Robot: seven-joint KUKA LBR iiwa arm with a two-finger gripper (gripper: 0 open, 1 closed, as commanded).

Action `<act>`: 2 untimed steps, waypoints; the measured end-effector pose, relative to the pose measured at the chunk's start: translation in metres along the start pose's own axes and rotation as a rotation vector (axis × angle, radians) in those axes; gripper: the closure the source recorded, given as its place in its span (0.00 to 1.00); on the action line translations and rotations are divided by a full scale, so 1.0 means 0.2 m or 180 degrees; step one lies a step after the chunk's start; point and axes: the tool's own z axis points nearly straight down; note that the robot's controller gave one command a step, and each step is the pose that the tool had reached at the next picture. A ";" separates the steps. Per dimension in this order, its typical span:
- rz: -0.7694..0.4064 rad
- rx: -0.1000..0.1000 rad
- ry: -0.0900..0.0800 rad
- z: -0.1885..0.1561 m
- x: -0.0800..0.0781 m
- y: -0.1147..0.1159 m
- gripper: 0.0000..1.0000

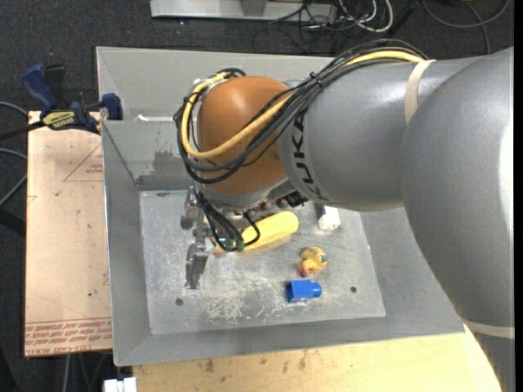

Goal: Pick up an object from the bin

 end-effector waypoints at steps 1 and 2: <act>0.0011 -0.0005 -0.0023 -0.02 -0.01 0.00 0.00; -0.0211 -0.0013 -0.0038 0.09 -0.01 -0.15 0.00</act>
Offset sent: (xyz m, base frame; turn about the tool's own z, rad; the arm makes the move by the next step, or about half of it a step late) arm 0.0040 -0.0787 -0.0518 -0.1437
